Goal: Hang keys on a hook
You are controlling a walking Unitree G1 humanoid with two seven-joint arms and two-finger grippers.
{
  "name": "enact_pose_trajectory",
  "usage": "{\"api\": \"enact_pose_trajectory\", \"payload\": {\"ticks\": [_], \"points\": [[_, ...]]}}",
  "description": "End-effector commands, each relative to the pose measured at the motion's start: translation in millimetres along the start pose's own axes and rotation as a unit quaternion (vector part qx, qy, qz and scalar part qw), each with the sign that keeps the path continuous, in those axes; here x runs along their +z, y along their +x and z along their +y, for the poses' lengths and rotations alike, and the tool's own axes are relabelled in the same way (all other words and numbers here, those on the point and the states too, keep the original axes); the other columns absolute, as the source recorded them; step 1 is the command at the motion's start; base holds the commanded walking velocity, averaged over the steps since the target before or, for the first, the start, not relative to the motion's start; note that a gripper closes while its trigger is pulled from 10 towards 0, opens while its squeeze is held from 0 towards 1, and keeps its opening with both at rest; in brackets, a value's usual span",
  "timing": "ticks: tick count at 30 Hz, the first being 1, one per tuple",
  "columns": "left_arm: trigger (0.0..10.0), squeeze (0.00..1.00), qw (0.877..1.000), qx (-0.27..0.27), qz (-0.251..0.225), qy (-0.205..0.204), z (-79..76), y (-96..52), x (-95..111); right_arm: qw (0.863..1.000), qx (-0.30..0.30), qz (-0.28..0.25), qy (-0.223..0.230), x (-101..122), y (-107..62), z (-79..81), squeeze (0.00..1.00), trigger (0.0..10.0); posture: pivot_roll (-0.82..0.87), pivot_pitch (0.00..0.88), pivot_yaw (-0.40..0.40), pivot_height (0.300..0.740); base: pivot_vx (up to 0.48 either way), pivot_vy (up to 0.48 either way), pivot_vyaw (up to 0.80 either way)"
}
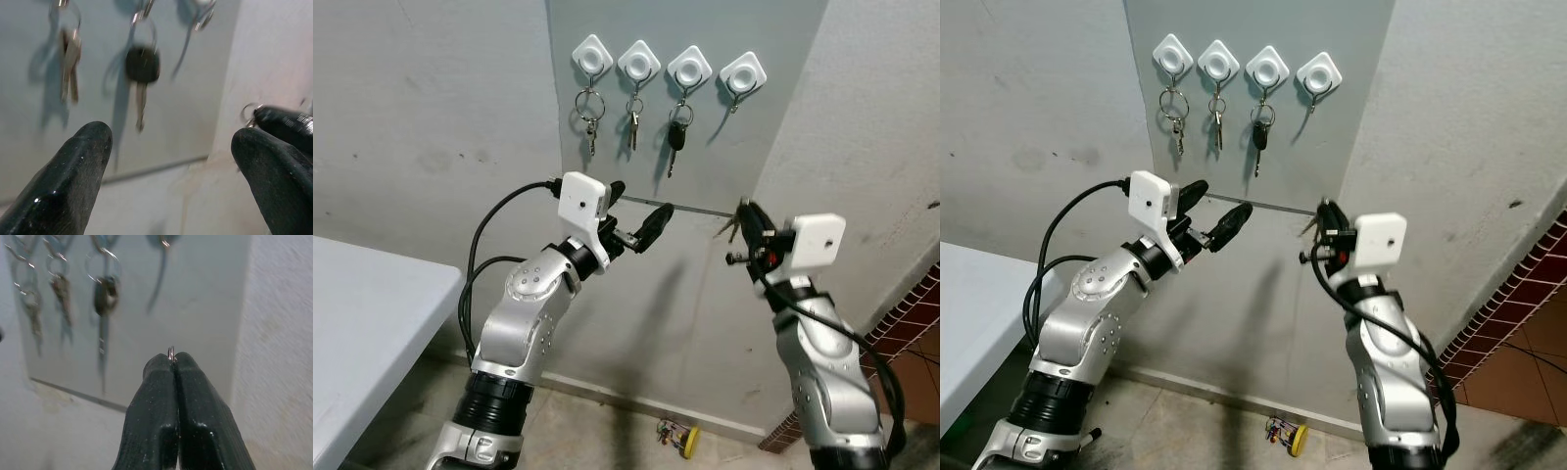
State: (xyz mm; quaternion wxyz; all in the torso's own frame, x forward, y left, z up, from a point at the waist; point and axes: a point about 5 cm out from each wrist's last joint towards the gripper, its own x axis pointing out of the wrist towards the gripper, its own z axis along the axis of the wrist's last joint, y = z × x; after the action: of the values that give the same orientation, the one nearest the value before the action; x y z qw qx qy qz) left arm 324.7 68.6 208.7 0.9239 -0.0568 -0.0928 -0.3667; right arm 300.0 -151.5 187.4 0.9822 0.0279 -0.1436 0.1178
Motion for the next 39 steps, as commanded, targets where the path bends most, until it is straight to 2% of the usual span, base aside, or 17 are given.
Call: {"api": "enact_pose_trajectory", "payload": {"ticks": [1,7,11,13,19,29,39], "points": [[10.0,0.00,0.999,-0.019,-0.030,0.010,-1.0,4.7,21,1.000,0.018,-0.020,-0.001,13,9.3,0.2,0.00,10.0,-0.03,0.000,-0.015,0.728,0.000,0.000,0.00],[10.0,0.00,0.998,-0.028,-0.047,0.007,-2.2,8.4,33,0.999,0.039,-0.035,-0.003,23,21.1,1.8,0.00,10.0,-0.03,0.000,-0.016,0.728,0.000,0.000,0.00],[10.0,0.00,0.997,-0.047,-0.057,0.012,-8.6,11.0,40,0.997,0.060,-0.051,0.002,33,34.2,5.1,0.00,10.0,-0.02,0.000,-0.017,0.728,0.000,0.000,0.00],[10.0,0.00,0.997,-0.048,-0.057,0.014,-9.1,11.1,41,0.997,0.061,-0.053,0.003,34,35.1,5.2,0.00,10.0,-0.02,0.000,-0.017,0.728,0.000,0.000,0.00],[10.0,0.00,0.996,-0.064,-0.062,0.024,-15.4,11.3,46,0.994,0.070,-0.078,0.027,45,45.9,3.9,0.00,10.0,-0.02,0.000,-0.018,0.728,0.000,0.000,0.00],[10.0,0.00,0.995,-0.079,-0.059,0.025,-22.6,10.1,47,0.990,0.062,-0.110,0.068,59,56.7,-3.9,0.00,10.0,-0.01,0.000,-0.016,0.728,0.000,0.000,0.00],[10.0,0.00,0.995,-0.077,-0.058,0.022,-22.6,9.4,48,0.986,0.081,-0.108,0.093,60,62.4,-3.7,0.00,10.0,-0.01,0.000,-0.014,0.728,0.000,0.000,0.00]]}}
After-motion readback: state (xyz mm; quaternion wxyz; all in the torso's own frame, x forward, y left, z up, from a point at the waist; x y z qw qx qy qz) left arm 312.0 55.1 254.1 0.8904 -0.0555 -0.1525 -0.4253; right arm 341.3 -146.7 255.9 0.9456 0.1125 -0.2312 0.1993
